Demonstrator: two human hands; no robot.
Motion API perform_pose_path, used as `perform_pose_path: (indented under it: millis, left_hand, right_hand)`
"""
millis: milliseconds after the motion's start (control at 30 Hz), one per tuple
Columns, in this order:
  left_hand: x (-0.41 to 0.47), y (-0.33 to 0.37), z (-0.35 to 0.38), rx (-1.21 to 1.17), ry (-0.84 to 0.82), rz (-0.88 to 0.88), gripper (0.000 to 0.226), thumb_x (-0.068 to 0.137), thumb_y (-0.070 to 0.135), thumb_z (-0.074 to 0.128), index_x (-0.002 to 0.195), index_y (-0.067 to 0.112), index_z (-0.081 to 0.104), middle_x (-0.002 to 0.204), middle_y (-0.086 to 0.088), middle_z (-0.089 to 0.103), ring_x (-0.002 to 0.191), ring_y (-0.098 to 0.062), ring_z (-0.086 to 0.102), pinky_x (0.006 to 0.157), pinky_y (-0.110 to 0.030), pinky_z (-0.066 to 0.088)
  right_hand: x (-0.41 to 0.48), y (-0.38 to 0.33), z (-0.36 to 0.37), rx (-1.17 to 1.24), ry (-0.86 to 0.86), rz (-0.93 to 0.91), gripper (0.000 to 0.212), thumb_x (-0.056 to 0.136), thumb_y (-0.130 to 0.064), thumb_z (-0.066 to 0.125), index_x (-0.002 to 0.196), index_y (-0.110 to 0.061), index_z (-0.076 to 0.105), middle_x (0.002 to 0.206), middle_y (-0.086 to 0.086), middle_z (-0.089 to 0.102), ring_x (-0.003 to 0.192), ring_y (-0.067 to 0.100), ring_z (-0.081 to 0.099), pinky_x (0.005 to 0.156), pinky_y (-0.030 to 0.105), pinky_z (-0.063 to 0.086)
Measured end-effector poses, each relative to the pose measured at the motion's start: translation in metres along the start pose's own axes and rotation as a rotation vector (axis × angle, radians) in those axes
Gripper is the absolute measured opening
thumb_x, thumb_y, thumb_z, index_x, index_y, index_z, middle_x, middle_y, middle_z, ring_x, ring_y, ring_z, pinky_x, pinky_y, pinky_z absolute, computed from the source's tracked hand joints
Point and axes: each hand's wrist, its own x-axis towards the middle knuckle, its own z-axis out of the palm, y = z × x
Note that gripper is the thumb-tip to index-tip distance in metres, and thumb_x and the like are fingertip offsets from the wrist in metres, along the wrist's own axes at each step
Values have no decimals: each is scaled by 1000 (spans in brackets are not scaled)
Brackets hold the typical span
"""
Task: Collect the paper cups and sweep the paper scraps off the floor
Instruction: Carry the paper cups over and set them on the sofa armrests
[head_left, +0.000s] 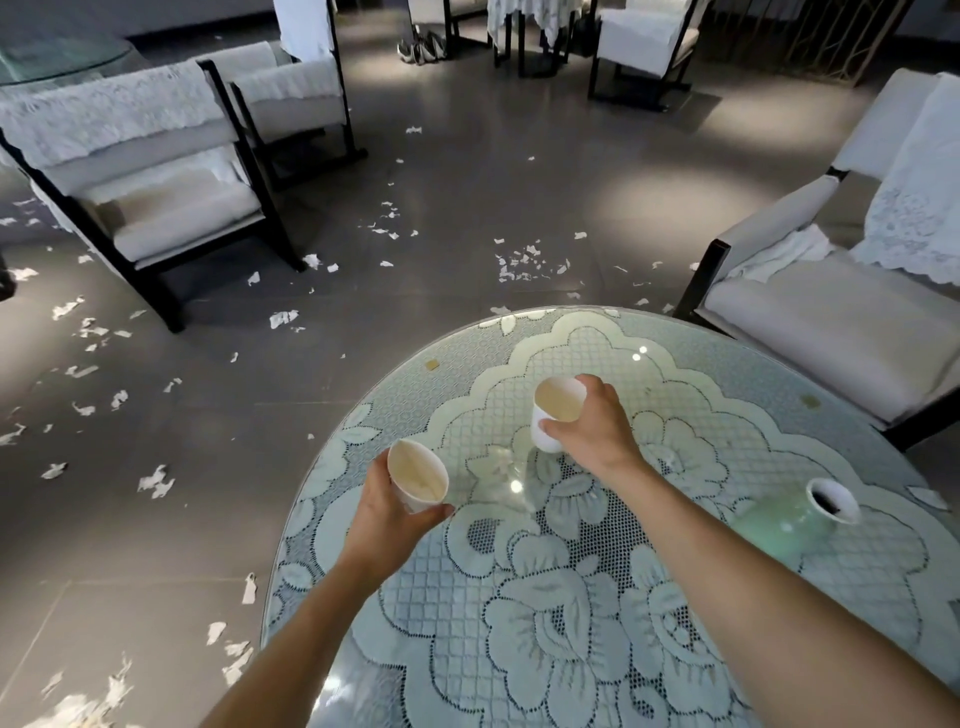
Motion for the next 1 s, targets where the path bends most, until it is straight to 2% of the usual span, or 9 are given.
perform_pose_path:
  millis: [100, 267, 400, 433, 500, 567, 700, 867, 1000]
  left_hand:
    - [-4, 7, 8, -8, 1, 17, 92, 69, 22, 83, 139, 14, 25, 132, -7, 43, 117, -26, 47, 94, -40, 47]
    - [-13, 10, 15, -32, 12, 18, 91, 69, 19, 83, 138, 11, 25, 131, -8, 43, 112, -20, 45, 87, -30, 43]
    - [-13, 6, 9, -44, 32, 4, 89, 70, 19, 82, 138, 12, 26, 130, -6, 43, 112, -20, 45, 85, -28, 41]
    - [-11, 4, 7, -48, 38, 1, 88, 70, 19, 82, 138, 12, 26, 130, -6, 43, 111, -19, 45, 85, -29, 41]
    - [-8, 0, 3, -47, 48, -1, 89, 70, 19, 82, 138, 12, 26, 131, -7, 43, 110, -19, 44, 85, -29, 41]
    - [-5, -6, -1, -38, 60, -4, 90, 70, 20, 83, 139, 12, 26, 132, -6, 43, 110, -19, 45, 85, -30, 42]
    - [-1, -16, -7, -20, 72, 6, 89, 70, 19, 82, 138, 12, 26, 128, -2, 42, 110, -17, 44, 82, -25, 41]
    - [3, -24, -11, -30, 57, 10, 87, 70, 18, 82, 137, 14, 26, 123, 4, 40, 110, -16, 45, 74, -9, 39]
    - [5, -26, -9, -58, 48, -4, 86, 70, 16, 82, 136, 16, 26, 123, 4, 39, 111, -15, 44, 74, -9, 39]
  right_hand:
    - [-11, 8, -6, -105, -73, -16, 77, 81, -21, 74, 143, -14, 28, 137, 10, 33, 123, 29, 44, 96, 36, 43]
    - [-29, 31, -3, -135, -145, 32, 89, 83, -20, 71, 149, -14, 13, 145, 15, 24, 130, 31, 37, 100, 37, 40]
    - [-30, 26, 6, -384, -131, -29, 108, 79, -45, 71, 152, -20, -4, 157, 14, 3, 145, 30, 6, 115, 50, 9]
    - [-32, 21, 9, -480, -37, -175, 101, 79, -48, 68, 152, -18, 5, 157, 12, 9, 145, 29, 9, 114, 50, 10]
    - [-32, 10, 23, -523, 151, -535, 74, 79, -39, 68, 140, -9, 40, 140, 13, 44, 129, 27, 40, 104, 49, 33]
    - [-34, 0, 45, -402, 120, -712, 48, 80, -20, 71, 123, -4, 57, 119, 10, 60, 108, 23, 56, 91, 42, 50]
    - [-28, 1, 85, -324, -223, -436, 44, 97, -14, 49, 140, -5, 42, 135, 9, 44, 117, 21, 51, 95, 26, 42]
    - [-15, 9, 106, -373, -137, -275, 39, 96, -7, 49, 134, -3, 46, 129, 12, 45, 119, 20, 44, 98, 23, 37]
    - [-9, 10, 110, -263, -74, -124, 20, 95, -2, 48, 109, -4, 62, 109, 11, 63, 100, 21, 58, 84, 26, 47]
